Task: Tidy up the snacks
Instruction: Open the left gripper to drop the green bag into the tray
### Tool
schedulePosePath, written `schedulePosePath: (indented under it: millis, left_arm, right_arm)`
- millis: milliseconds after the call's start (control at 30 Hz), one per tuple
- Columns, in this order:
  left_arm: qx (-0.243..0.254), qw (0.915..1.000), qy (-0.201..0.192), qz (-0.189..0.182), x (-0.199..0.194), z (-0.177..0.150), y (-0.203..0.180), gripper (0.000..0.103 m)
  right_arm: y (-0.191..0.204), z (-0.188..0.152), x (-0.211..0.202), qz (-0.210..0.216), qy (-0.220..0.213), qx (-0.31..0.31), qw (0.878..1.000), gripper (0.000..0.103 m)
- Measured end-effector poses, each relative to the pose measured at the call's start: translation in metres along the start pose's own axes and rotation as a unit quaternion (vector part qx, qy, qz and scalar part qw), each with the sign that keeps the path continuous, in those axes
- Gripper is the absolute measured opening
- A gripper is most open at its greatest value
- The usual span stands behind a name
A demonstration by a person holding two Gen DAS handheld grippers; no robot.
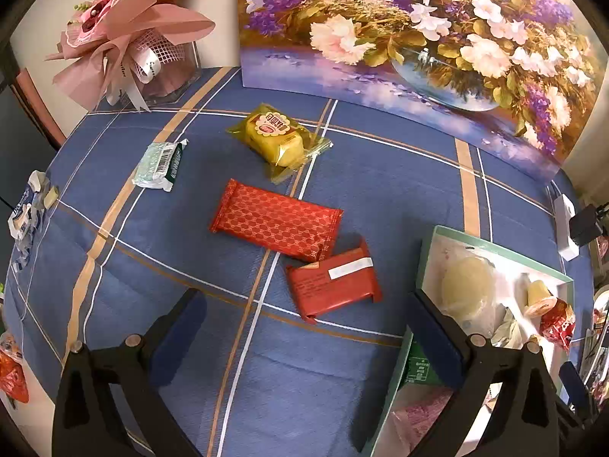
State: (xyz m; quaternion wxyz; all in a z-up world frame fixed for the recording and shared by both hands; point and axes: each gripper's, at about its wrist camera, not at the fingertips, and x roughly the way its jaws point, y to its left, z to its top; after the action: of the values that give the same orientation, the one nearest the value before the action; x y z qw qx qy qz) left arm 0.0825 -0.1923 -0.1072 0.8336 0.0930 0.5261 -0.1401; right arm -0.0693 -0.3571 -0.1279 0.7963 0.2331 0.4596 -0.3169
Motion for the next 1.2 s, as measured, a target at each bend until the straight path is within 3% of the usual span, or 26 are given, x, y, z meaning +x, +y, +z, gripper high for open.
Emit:
schedulePosePath:
  millis: [467,1200]
  left_arm:
    - [0.018,0.9997,0.016,0.005,-0.003,0.0,0.003,0.103]
    - [-0.024,0.9983,-0.036,0.039,-0.042,0.017,0.08,0.103]
  right_arm:
    - [0.015,-0.006,-0.006,0.0,0.015,-0.018,1.0,0.103]
    - [0.08,-0.011,-0.03,0.027,0.002,-0.049,0.998,0.103]
